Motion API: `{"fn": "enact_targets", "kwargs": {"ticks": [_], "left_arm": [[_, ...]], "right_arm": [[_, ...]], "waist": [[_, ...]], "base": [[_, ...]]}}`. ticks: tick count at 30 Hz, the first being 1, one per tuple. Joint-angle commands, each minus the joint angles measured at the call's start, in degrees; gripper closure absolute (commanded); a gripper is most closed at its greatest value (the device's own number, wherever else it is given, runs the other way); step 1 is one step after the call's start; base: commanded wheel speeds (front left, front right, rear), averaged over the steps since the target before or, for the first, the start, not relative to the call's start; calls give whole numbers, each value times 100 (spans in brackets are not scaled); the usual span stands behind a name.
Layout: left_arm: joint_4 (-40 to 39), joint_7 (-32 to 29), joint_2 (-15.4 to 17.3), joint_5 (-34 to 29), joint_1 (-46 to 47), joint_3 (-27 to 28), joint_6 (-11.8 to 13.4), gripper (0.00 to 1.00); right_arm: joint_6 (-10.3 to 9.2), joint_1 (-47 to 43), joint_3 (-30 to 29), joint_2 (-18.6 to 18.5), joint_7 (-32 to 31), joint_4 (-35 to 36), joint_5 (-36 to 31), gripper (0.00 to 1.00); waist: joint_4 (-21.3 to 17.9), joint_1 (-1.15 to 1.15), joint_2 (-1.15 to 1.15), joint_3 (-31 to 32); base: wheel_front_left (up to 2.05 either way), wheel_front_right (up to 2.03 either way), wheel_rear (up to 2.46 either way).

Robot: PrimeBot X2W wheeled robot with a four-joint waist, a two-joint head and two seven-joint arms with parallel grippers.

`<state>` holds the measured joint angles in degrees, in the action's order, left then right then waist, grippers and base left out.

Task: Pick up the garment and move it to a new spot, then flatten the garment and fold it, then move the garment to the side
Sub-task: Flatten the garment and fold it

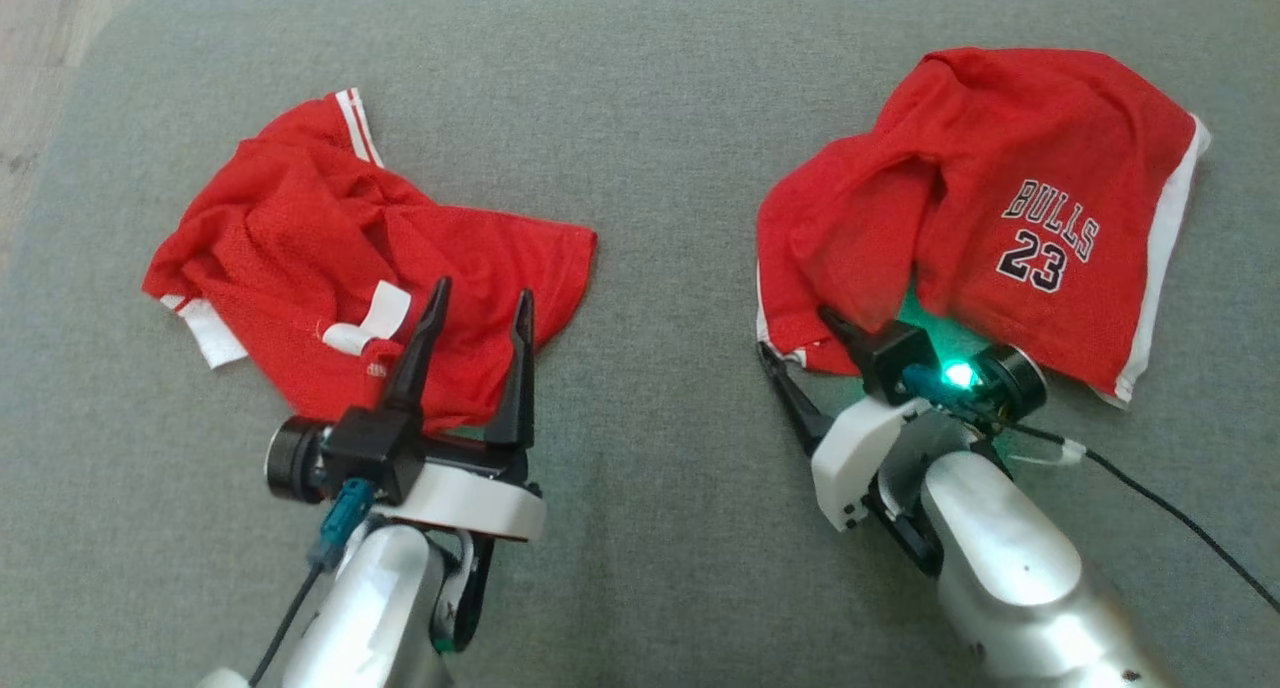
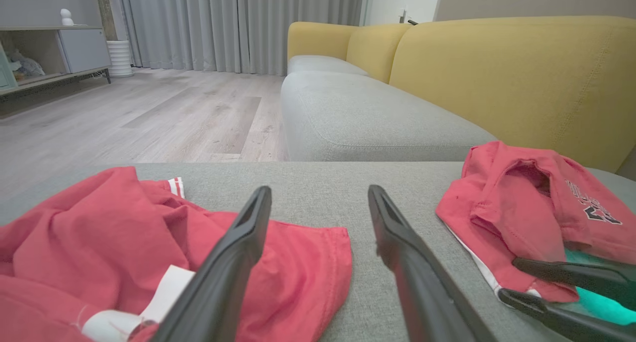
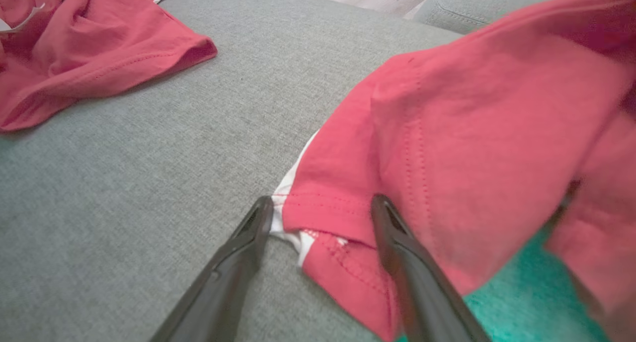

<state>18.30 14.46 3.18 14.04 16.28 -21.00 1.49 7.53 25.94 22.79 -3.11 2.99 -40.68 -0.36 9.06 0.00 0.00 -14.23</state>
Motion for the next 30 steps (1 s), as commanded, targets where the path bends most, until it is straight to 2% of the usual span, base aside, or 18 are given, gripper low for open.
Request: {"fn": "enact_targets", "kwargs": {"ticks": [1,2,6,10,17,22,25,26,27,30], "left_arm": [[-162,53,21,-52,190,221,-2,0],[-158,53,18,-57,176,244,1,0],[-108,53,30,-104,126,332,-10,0],[-79,53,48,-145,56,414,-32,0],[-67,53,49,-173,-178,519,-56,0],[-60,53,34,-190,-268,521,-89,0],[-54,53,22,-191,-270,511,-96,0],[-49,53,18,-190,-272,505,-97,0],[-43,53,15,-188,-275,500,-98,0],[-18,53,6,-185,-282,483,-111,0]], "right_arm": [[-4,9,163,24,-104,-51,45,76],[-4,44,172,24,-68,-89,44,100],[-4,25,-35,24,194,-138,202,100],[-4,-200,-530,24,502,-46,238,100],[-4,-1008,-2069,24,582,556,-169,100],[-4,-1568,-3269,24,258,1280,-552,100],[-4,-1754,-3732,24,-30,1572,-757,100],[-4,-1780,-3821,24,-62,1674,-818,42],[-4,-1794,-3903,24,-112,1746,-821,0],[-4,-1774,-4049,24,-82,2034,-871,0]], "waist": [[-25,0,0,4],[-57,0,0,16],[-253,0,0,108],[-534,0,0,313],[-1080,0,0,729],[-1331,0,0,872],[-1387,0,0,898],[-1396,0,0,903],[-1405,0,0,908],[-1411,0,0,916]], "base": [[0,0,0],[0,0,0],[0,0,0],[0,0,0],[0,0,0],[0,0,0],[0,0,0],[0,0,0],[0,0,0],[0,0,0]]}}
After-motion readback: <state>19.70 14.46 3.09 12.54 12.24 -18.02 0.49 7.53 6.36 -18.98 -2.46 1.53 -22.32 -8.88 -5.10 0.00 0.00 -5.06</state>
